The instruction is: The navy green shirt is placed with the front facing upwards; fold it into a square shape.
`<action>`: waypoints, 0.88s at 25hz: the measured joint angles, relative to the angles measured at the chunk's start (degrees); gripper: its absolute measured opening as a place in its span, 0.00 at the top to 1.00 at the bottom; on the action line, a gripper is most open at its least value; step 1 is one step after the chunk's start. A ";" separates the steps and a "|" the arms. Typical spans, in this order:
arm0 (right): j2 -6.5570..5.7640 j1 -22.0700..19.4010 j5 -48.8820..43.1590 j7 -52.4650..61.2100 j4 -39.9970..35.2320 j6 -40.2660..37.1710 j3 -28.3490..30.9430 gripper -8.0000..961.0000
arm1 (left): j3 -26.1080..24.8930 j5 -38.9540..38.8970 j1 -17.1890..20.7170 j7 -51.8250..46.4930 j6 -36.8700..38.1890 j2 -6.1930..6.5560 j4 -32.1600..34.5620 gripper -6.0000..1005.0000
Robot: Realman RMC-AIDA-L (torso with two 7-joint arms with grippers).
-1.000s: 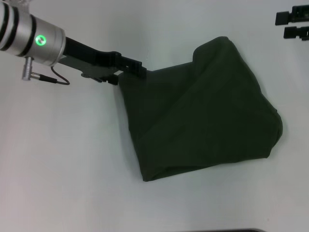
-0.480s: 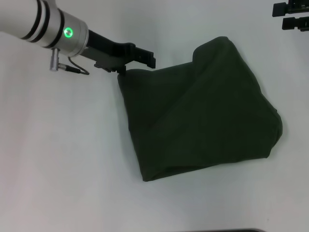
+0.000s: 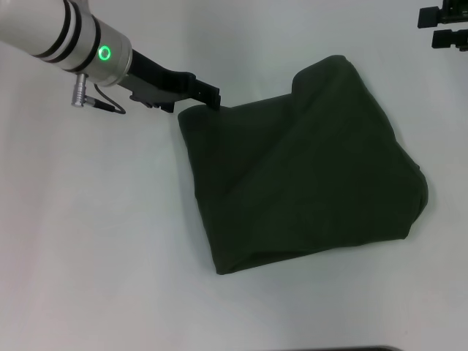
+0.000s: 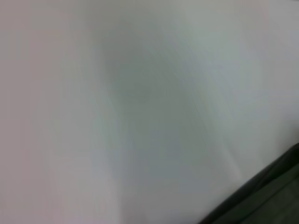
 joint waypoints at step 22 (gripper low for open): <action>0.04 -0.48 0.24 0.01 0.22 0.03 1.52 0.24 | 3.61 0.06 -1.51 0.43 0.34 -1.54 -0.72 0.08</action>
